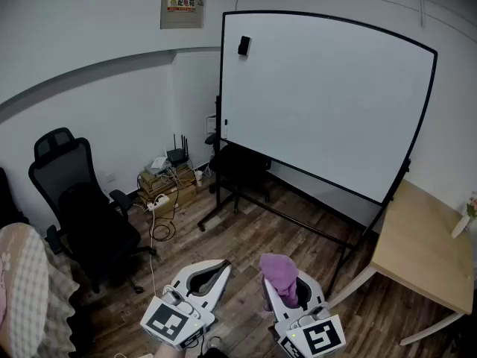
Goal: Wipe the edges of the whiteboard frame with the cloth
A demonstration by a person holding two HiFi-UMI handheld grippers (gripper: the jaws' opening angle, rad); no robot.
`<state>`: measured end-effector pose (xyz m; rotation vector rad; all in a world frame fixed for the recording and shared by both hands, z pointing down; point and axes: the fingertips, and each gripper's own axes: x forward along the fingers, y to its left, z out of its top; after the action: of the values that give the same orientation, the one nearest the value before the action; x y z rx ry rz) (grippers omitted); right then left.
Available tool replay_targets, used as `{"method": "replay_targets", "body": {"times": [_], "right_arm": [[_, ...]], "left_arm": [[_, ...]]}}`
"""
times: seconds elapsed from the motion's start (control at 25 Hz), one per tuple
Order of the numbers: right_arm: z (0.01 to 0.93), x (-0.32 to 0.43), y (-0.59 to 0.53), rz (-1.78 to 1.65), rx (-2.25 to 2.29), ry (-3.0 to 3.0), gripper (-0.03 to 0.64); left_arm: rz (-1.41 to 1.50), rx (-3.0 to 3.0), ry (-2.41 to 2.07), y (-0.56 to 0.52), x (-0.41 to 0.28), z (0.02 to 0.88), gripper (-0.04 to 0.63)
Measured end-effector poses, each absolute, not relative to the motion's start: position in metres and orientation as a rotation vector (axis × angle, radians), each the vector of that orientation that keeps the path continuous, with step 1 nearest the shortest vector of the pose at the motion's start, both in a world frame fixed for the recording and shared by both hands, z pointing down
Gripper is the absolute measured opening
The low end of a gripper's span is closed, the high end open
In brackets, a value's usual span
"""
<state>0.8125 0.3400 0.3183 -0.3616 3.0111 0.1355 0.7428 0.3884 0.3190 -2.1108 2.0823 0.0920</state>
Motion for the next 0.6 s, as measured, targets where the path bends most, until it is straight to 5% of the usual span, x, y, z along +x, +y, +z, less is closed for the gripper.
{"method": "replay_targets", "body": {"times": [0.6], "right_arm": [[0.311,0.834,0.331,0.116,-0.411,2.986,0.124]], "left_arm": [[0.085,-2.109,2.049,0.383,0.761,0.308,0.017]]}}
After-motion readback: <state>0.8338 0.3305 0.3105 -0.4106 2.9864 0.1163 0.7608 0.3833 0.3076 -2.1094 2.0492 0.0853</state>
